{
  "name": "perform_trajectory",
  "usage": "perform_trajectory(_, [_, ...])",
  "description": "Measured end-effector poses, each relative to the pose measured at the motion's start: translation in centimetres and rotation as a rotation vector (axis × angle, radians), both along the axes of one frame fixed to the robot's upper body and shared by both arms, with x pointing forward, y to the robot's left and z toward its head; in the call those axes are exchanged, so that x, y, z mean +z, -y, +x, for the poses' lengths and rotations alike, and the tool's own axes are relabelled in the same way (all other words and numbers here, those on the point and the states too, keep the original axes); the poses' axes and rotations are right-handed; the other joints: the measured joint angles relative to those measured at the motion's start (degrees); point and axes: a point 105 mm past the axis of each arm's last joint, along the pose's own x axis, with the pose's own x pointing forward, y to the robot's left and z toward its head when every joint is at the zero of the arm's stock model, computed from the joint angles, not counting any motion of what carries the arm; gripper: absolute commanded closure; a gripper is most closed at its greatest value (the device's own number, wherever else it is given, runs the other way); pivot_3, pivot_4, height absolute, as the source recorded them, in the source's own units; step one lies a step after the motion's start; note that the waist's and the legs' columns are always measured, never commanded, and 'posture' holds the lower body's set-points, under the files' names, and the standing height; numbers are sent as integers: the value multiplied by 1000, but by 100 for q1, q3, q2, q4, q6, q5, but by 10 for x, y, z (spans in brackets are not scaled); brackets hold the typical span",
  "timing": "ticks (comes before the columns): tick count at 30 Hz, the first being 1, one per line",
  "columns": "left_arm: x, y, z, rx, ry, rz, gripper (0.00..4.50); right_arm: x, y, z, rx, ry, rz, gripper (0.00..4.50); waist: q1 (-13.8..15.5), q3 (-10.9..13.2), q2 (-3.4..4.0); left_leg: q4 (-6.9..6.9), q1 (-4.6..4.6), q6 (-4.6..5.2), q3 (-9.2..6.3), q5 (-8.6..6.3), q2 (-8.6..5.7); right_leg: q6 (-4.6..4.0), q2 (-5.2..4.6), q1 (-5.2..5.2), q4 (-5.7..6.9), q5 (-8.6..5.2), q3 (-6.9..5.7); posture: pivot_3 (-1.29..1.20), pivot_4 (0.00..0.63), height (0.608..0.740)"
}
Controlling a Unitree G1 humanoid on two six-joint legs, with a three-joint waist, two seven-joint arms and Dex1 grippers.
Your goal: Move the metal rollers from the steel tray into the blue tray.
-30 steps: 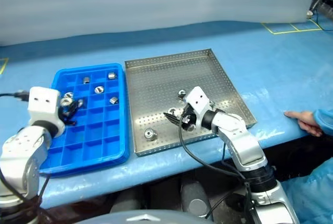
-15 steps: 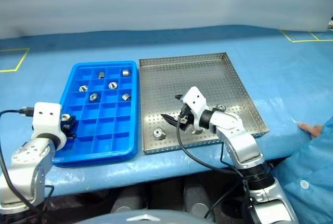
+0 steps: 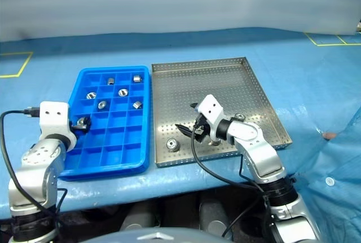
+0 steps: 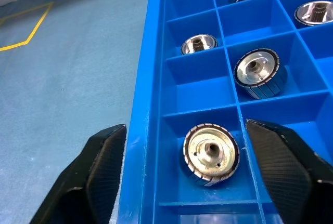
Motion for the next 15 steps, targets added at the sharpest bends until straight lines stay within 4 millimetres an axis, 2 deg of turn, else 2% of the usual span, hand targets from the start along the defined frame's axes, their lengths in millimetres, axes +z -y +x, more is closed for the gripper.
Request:
perform_trajectory(4, [7, 24, 10, -114, 73, -107, 482, 0, 2, 0, -6, 1, -6, 0, 10, -1, -1, 1, -4, 0, 2, 0, -3, -1, -3, 1, -1, 0, -2, -54, 150, 740])
perform_trajectory(6, [24, 81, 15, -411, 155, -248, 482, 3, 2, -2, -2, 17, -9, 0, -9, 0, -2, 5, -11, 4, 14, -3, -5, -1, -8, -1, -4, 1, -3, -85, 150, 740])
perform_trajectory(7, [31, 109, 15, -589, 158, -274, 482, 2, 10, -5, -8, 19, -36, 0, -23, 0, -2, 5, -12, 4, 16, -3, -6, -1, -4, -1, -3, 0, -3, -94, 150, 740])
perform_trajectory(9, [34, 148, 10, -819, 122, -264, 482, 1, 21, -7, -23, 17, -69, 0, -42, 0, -1, 5, -11, 5, 21, -3, -7, -1, -4, -1, -4, -1, 0, -125, 150, 740])
perform_trajectory(11, [30, 167, 8, -934, 71, -220, 482, 3, 25, -9, -29, 28, -91, 0, -107, 0, -1, 7, -6, 5, 25, -3, -6, 1, -1, 0, -3, -1, 3, -143, 150, 740])
perform_trajectory(15, [5, 183, 6, -1041, -74, -171, 482, 3, 37, -11, -76, 37, -108, 0, -278, 0, 1, 7, -3, 5, 35, -3, -1, 2, 5, -3, -1, -2, 14, -179, 150, 740])
